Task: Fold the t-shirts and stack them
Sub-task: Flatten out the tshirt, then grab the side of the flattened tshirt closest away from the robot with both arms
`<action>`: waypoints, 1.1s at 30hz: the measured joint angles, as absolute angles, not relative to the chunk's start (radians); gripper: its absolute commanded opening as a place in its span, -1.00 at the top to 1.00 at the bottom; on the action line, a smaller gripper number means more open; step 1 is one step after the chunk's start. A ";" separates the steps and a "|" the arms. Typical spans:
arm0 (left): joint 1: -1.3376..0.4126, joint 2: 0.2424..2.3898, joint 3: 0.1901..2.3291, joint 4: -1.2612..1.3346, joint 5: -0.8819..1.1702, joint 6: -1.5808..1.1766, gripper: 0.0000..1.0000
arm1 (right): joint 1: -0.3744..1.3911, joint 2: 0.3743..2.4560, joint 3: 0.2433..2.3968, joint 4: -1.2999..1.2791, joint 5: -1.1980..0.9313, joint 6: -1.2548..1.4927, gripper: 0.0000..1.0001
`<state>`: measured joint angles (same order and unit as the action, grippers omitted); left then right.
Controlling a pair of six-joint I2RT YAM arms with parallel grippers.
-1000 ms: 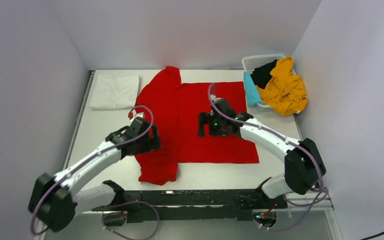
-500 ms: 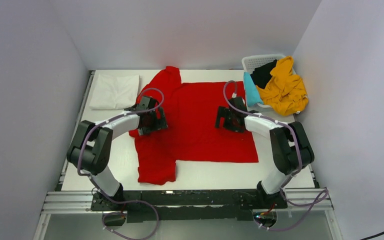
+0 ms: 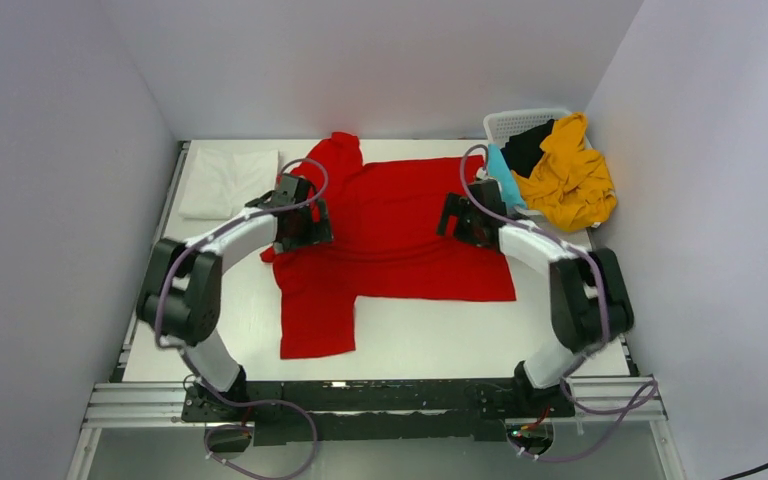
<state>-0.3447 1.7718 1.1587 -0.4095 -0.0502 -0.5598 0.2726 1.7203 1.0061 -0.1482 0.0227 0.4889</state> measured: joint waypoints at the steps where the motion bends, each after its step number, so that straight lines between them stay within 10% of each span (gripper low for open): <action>1: -0.350 1.729 1.136 -0.424 -0.059 -0.561 -0.99 | 0.274 1.662 0.975 -0.157 0.029 0.490 -1.00; 13: -0.690 1.095 0.756 -0.709 -0.172 -0.751 -0.99 | 0.258 0.990 0.665 -0.215 0.181 0.631 -1.00; 33: -0.850 1.181 0.559 -0.735 -0.068 -0.908 0.01 | 0.255 0.931 0.601 -0.357 0.276 0.666 -1.00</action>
